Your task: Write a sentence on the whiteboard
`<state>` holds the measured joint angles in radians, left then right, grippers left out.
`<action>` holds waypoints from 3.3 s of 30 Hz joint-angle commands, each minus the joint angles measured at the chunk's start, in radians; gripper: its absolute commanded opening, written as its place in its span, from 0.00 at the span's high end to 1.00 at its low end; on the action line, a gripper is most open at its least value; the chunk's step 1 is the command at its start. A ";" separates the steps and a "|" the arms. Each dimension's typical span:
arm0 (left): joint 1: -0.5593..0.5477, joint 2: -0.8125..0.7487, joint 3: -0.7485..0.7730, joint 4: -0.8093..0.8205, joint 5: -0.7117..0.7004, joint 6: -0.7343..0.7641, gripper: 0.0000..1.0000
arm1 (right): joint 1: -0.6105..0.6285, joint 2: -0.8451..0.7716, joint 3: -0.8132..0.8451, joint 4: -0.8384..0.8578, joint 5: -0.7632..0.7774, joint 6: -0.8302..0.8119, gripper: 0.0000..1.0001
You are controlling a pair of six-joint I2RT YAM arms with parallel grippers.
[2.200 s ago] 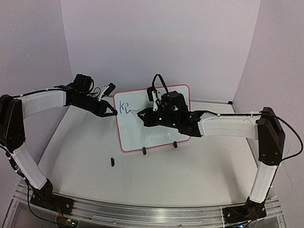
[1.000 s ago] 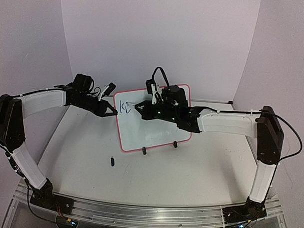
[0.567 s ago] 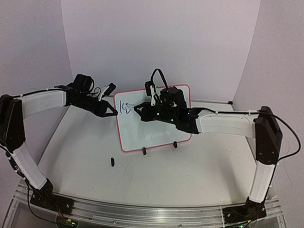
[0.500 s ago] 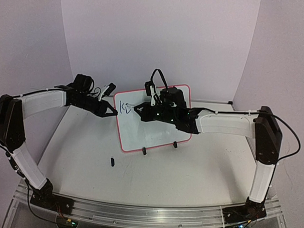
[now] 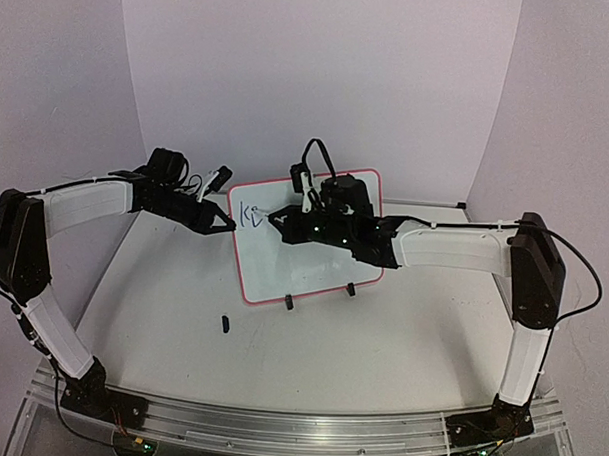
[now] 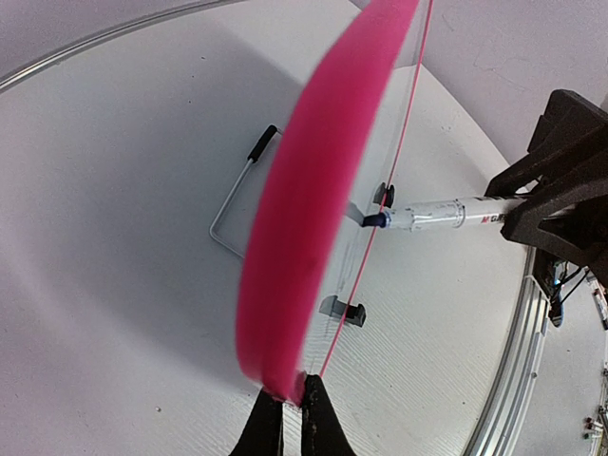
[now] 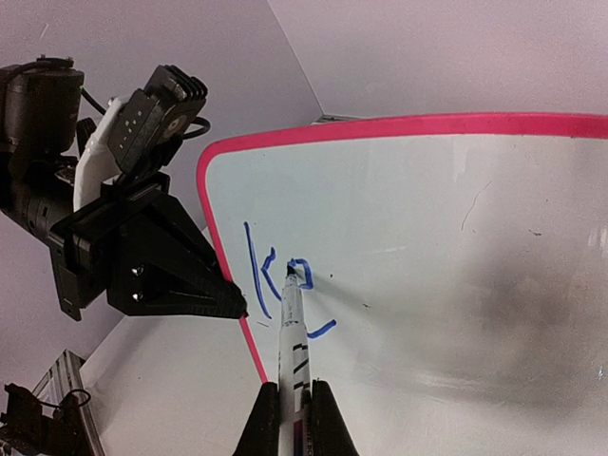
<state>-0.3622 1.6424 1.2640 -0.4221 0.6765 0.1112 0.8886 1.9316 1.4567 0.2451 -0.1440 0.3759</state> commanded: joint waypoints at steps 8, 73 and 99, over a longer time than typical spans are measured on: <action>-0.035 0.018 0.018 -0.056 -0.058 0.050 1.00 | -0.003 -0.007 -0.024 0.008 0.005 0.015 1.00; -0.043 0.020 0.022 -0.066 -0.075 0.058 1.00 | -0.051 -0.121 -0.141 0.052 0.091 0.023 1.00; -0.049 0.028 0.023 -0.070 -0.078 0.062 1.00 | -0.051 -0.096 -0.114 0.113 0.034 0.014 1.00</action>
<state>-0.3767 1.6421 1.2755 -0.4370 0.6498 0.1234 0.8513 1.8526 1.3277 0.3012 -0.1249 0.3943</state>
